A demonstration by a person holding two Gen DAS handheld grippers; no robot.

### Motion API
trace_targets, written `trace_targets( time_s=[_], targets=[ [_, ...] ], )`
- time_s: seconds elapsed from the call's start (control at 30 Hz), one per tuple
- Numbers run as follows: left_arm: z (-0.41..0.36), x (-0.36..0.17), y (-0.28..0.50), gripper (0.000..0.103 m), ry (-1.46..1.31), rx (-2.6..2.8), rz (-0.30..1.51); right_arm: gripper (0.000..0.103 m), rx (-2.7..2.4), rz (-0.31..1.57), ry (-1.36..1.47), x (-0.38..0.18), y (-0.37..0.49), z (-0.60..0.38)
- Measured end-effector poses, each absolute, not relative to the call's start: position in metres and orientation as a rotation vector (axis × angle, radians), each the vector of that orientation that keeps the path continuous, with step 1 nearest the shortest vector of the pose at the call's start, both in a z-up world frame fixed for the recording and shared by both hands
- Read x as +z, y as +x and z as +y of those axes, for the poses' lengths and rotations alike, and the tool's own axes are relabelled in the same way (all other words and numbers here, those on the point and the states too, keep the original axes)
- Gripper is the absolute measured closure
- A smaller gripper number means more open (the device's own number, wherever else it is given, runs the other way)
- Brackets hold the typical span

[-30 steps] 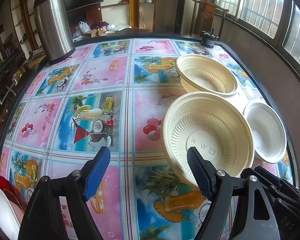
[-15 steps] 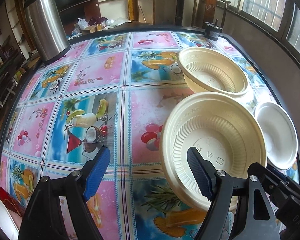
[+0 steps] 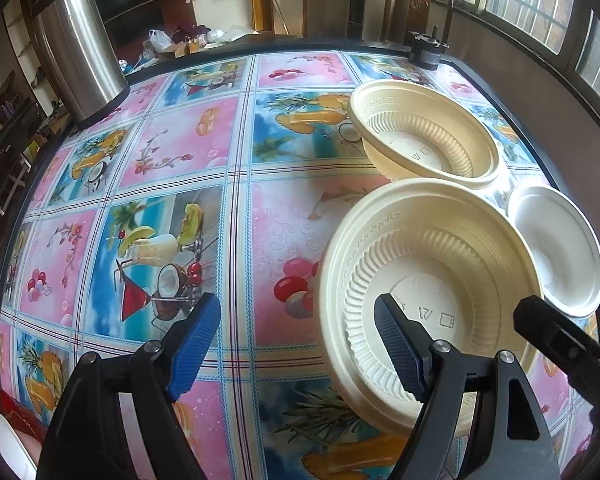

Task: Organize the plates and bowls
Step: 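Close the left gripper on the beige bowl rim and lift it, then carry the beige bowl over the red plate stack and lower it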

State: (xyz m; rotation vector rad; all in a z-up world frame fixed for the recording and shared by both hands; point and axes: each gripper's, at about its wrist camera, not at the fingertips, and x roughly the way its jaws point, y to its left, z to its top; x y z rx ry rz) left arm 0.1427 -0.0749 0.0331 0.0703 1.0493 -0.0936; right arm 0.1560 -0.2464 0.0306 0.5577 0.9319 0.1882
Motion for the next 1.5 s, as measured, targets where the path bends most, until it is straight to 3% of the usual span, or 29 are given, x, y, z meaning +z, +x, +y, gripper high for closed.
trace_targets(
  time_s=[0.23,0.57,0.7,0.8,1.5],
  targets=[
    [-0.082,0.028,0.146,0.024,0.07,-0.108,1.072,0.05,0.17,0.945,0.473,0.03,0.164,-0.241],
    [-0.086,0.027,0.145,0.025,0.06,-0.12,1.071,0.082,0.174,0.947,0.41,0.026,0.164,-0.241],
    [-0.086,0.026,0.144,0.072,0.063,-0.117,1.091,0.086,0.193,0.956,0.393,0.023,0.164,-0.238],
    [-0.084,0.024,0.14,0.084,0.093,-0.1,1.09,0.086,0.19,0.952,0.371,0.023,0.16,-0.235],
    [-0.037,0.055,0.074,0.086,0.035,-0.082,1.047,0.086,0.254,0.923,0.324,0.051,0.099,-0.195]
  ],
)
